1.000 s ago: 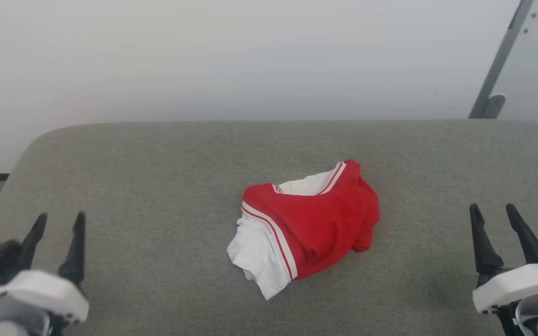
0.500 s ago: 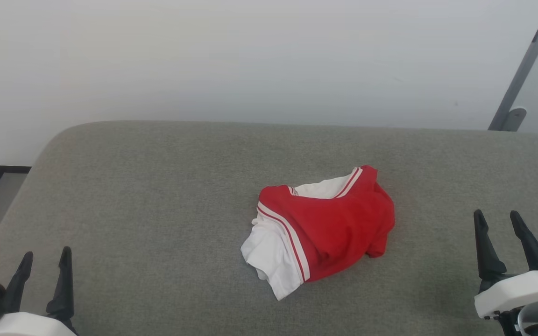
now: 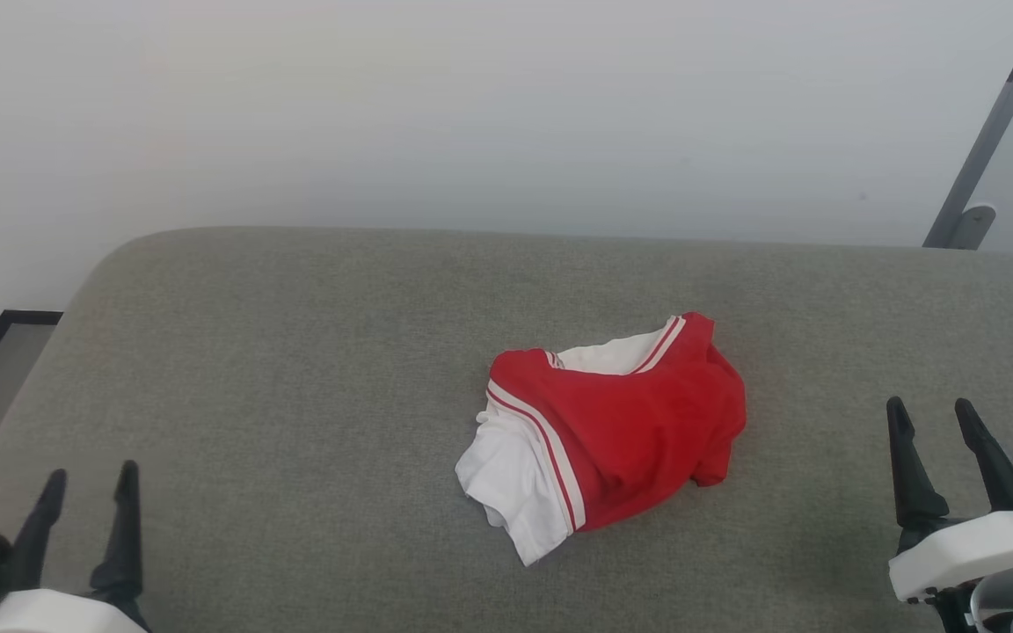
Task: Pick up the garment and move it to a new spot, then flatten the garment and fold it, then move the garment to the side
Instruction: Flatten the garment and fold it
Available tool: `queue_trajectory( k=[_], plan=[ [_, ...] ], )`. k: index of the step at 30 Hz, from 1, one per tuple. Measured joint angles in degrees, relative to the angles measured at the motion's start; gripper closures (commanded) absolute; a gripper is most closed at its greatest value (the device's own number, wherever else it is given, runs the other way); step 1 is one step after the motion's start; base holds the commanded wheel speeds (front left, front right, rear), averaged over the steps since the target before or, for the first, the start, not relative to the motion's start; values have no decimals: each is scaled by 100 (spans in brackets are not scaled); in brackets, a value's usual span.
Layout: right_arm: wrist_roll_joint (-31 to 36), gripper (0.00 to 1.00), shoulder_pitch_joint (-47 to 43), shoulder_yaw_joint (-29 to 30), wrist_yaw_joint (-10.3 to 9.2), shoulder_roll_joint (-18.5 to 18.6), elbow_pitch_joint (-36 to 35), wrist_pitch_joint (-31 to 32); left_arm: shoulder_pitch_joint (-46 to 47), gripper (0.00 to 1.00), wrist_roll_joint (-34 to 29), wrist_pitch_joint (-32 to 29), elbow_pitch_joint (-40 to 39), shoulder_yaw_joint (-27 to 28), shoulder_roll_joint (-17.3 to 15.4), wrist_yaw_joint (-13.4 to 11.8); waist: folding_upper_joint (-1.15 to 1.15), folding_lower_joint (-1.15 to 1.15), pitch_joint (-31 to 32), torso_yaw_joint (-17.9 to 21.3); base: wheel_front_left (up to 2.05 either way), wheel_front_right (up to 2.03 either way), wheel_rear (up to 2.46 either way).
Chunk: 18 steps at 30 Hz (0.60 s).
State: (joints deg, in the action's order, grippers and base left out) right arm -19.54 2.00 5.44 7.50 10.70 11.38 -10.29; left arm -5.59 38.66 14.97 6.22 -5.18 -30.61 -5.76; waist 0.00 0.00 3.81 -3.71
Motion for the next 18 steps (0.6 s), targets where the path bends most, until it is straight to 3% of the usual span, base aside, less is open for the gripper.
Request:
queue_trajectory(
  k=[8,18],
  plan=[
    [-1,0,8,-18,0,8,-52,8,237,0,120,-580,-291,-281,-112,259,0,0,-104,108,0,0,0],
    [-47,0,225,-168,0,20,-38,-31,1113,0,264,-2018,-762,-1012,-328,615,0,0,-429,487,0,0,0]
  ],
)
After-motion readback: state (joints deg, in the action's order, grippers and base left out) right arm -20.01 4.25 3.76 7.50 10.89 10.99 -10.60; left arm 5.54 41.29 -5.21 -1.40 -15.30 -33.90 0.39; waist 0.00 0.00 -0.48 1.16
